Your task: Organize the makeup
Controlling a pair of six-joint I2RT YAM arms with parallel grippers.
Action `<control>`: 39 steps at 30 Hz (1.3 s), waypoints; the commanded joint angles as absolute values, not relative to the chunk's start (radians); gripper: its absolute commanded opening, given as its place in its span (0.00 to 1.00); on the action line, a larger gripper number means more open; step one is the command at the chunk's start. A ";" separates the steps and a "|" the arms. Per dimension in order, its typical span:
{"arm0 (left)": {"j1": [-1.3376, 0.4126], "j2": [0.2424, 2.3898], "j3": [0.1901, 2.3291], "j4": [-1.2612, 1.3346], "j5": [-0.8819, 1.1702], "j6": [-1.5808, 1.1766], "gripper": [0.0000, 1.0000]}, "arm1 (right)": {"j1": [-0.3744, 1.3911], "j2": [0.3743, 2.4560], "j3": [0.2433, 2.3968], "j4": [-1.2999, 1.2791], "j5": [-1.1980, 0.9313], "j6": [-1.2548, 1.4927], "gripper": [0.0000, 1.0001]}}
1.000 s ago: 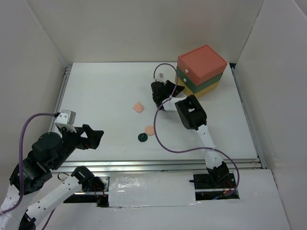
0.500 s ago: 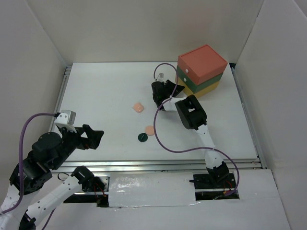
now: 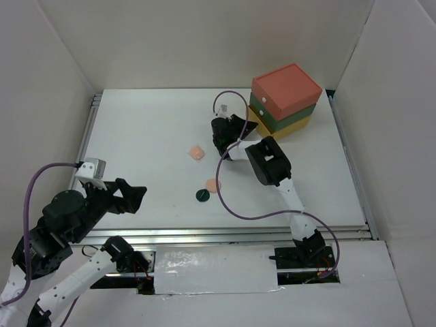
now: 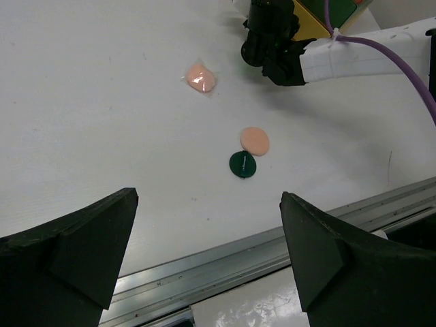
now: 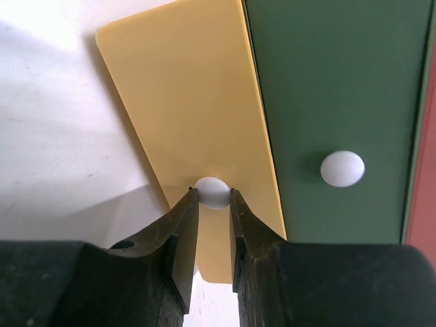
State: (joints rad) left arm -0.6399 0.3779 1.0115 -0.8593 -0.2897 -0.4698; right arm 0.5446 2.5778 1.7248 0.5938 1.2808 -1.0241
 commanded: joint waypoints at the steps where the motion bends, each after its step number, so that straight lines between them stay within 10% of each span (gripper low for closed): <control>1: -0.646 0.364 1.012 -0.813 -0.284 -0.445 0.99 | 0.572 2.563 1.736 0.712 1.310 -1.072 0.02; 32: -0.664 0.331 1.009 -0.808 -0.287 -0.446 0.99 | 0.718 2.499 1.672 0.666 1.385 -0.931 0.11; 39: -0.666 0.342 1.011 -0.810 -0.288 -0.448 0.99 | 0.690 2.338 1.942 -0.472 1.057 -0.024 0.49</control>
State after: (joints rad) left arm -0.6601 0.3428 1.0092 -0.8589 -0.2897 -0.4698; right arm 0.7105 2.5107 1.8275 0.0135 1.2129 -0.4870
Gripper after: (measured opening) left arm 0.994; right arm 0.472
